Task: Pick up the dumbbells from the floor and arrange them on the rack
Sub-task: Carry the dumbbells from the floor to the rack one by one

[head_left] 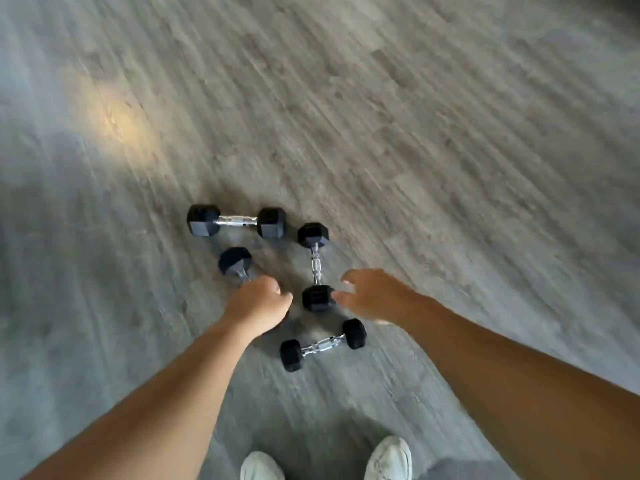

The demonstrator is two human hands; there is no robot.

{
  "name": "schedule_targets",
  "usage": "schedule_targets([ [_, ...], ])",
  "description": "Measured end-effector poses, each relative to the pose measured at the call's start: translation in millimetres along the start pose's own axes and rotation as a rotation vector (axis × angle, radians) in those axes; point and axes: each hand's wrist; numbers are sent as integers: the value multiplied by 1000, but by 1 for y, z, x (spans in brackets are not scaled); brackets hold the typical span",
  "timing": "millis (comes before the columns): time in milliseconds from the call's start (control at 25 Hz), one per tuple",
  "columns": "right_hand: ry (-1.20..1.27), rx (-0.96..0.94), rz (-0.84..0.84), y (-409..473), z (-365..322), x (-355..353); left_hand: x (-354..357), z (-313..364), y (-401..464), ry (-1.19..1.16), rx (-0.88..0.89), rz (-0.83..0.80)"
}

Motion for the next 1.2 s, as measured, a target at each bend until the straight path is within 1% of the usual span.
schedule_targets([
  [40, 13, 13, -11, 12, 13, 34, 39, -19, 8, 2, -34, -37],
  [120, 16, 43, -41, 46, 48, 96, 110, -49, 33, -18, -113, -53],
  [160, 23, 54, -65, 60, 67, 126, 144, -62, 44, -11, -165, -117],
  [280, 51, 107, -82, 93, 111, 203, 231, -95, 63, -28, -292, -148],
  [360, 27, 113, -65, 112, 130, 236, 266, -106, 71, -121, -355, -186],
  [480, -28, 79, -39, 122, 142, 256, 289, -112, 71, -373, -568, -203],
  [520, -28, 59, -30, 124, 146, 259, 291, -111, 70, -417, -604, -192],
  [600, 1, 57, -14, 126, 150, 259, 289, -109, 70, -442, -630, -153],
  [720, 58, 81, 28, 126, 149, 261, 289, -104, 72, -404, -606, -106],
  [840, 230, 134, 42, 123, 149, 253, 282, -95, 71, -362, -580, -82],
  [920, 314, 185, 72, 106, 143, 229, 258, -77, 63, -323, -536, -41],
  [1000, 301, 203, 124, 78, 134, 186, 215, -48, 47, -290, -469, -1],
  [1080, 300, 217, 154, 43, 121, 125, 158, -7, 26, -255, -356, 13],
  [1200, 334, 241, 251, -15, 101, 2, 46, 82, -9, -209, -197, 67],
])
Point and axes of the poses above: each hand's wrist, its own y-axis towards the middle knuckle, its own x-axis out of the palm, z = x × y, and after that the axes turned 12 degrees about z, right-handed
